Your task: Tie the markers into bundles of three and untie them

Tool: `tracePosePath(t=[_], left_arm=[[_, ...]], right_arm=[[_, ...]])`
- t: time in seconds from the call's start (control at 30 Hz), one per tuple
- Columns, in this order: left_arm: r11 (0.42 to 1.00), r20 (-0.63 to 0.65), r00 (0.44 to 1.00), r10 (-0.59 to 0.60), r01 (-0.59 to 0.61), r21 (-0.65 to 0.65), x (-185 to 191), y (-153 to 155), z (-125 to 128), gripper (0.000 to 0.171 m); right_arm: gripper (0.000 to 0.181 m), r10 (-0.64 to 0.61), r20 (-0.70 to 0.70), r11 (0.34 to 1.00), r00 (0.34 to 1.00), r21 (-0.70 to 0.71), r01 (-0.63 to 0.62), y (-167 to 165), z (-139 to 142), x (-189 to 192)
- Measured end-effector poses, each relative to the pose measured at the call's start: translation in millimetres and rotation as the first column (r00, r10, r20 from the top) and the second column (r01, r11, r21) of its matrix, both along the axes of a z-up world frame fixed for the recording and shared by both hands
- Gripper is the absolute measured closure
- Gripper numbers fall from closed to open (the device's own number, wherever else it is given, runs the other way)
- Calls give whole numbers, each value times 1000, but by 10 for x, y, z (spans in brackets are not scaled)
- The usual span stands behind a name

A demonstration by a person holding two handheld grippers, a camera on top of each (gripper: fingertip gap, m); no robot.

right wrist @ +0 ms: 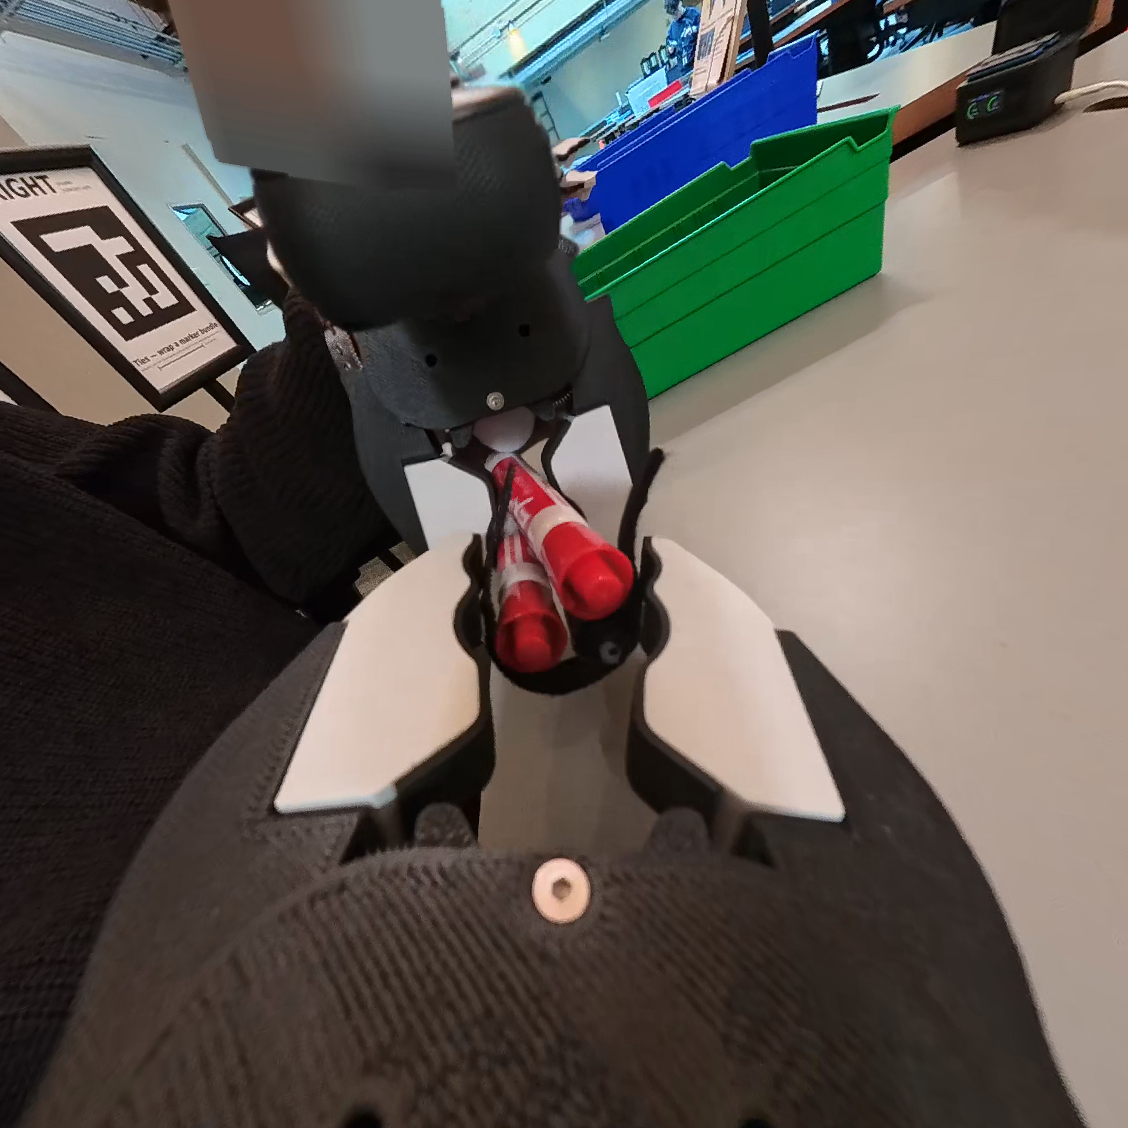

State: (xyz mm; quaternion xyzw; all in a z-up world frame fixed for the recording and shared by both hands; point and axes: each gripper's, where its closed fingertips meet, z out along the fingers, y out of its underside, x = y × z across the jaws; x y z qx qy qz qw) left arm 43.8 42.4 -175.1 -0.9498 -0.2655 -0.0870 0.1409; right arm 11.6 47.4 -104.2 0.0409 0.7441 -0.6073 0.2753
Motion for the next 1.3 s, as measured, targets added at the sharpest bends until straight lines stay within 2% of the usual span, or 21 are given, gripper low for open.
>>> tracePosePath(t=[0.37,1.3], left_arm=[[1000,17,1000,-20,20,-16,28,56,-61,127],[995,21,997,-70,71,-75,73,115,-144,127]], right_arm=[[150,22,5,1000,1000,-1,-22,40,16,-9],[173,110,-51,992,993,71,-106,160,-33,56]])
